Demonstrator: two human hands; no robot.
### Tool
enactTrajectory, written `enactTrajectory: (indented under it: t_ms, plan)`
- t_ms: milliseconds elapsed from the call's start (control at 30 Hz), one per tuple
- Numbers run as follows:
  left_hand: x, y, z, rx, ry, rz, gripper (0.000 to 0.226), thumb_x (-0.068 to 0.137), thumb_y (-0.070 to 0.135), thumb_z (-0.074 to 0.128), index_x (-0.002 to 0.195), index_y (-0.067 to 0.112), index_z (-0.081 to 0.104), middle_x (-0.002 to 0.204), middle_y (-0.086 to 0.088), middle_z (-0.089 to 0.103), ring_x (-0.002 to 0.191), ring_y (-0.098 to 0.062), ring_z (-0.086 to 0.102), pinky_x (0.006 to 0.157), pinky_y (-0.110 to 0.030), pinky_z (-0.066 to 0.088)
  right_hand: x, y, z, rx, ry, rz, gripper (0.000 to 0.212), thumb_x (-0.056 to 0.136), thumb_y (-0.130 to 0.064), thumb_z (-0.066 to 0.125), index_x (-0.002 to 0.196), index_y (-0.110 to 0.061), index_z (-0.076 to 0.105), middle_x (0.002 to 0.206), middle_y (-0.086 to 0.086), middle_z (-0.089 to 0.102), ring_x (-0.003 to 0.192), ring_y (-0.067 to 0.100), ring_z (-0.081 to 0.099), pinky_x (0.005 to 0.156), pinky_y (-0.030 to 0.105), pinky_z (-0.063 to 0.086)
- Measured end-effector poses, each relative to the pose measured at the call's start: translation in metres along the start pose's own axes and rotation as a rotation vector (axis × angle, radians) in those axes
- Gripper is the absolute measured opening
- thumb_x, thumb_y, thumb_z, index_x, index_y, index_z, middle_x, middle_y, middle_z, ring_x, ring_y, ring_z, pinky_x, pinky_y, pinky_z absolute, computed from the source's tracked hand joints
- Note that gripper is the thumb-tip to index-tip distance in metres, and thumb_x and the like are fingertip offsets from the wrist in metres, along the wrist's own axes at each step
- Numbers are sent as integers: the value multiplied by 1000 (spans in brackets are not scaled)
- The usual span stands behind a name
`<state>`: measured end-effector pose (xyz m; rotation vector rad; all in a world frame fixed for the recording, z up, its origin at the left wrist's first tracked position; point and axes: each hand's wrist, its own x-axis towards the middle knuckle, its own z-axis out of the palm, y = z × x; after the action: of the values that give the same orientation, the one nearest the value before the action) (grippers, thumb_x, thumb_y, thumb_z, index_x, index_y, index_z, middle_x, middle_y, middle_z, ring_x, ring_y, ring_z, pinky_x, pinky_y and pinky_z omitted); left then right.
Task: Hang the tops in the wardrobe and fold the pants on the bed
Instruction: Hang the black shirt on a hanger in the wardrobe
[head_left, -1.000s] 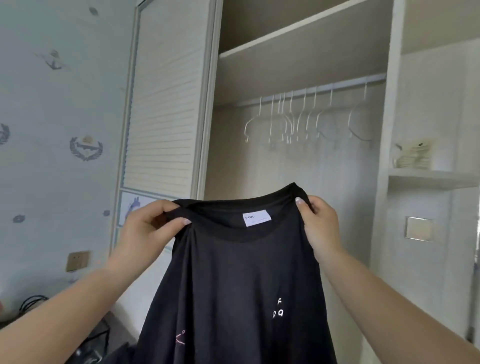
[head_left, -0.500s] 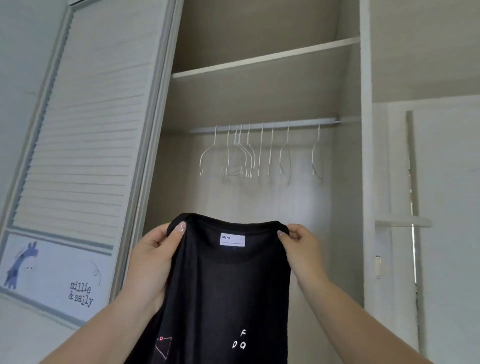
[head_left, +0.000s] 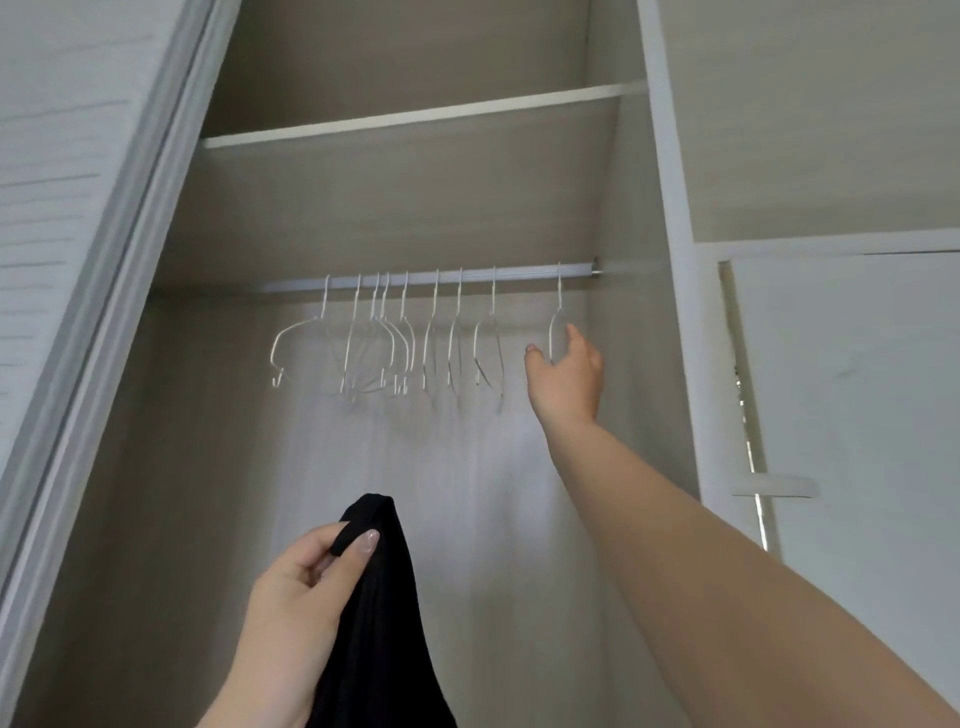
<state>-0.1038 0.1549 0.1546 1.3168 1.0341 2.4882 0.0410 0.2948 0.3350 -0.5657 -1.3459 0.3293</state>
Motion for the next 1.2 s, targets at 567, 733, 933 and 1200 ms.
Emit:
enactTrajectory:
  t_ms: [567,733,933,1200]
  plan:
    - [76,-74,31,-161,-146,-3,24,82,-6,62,68,11,72,63,-11,68,51,-10,62,47,-13,48,106,40,71,-119,-64,118,40,101,-33,35,126,-5,47,119,14,63,109,33,58,85,31,44]
    - [85,-79,35,-162,-163,-15,24,81,-4,63,69,14,73,64,-9,69,53,-11,64,48,-15,49,112,46,80,-40,-13,135,38,102,-30,25,116,-6,51,101,15,69,103,32,61,84,34,44]
    - [85,-78,34,-157,-164,-40,18,81,2,65,73,16,74,71,-11,71,57,-14,66,48,-18,50,105,44,76,-51,47,39,28,102,-32,22,99,-16,45,80,5,67,81,26,57,67,29,37]
    - [73,-67,26,-117,-152,-68,15,84,11,66,76,20,73,71,-9,71,55,-17,65,47,-22,51,70,35,66,-57,37,-49,30,102,-37,25,95,-16,45,81,4,66,78,25,59,62,30,37]
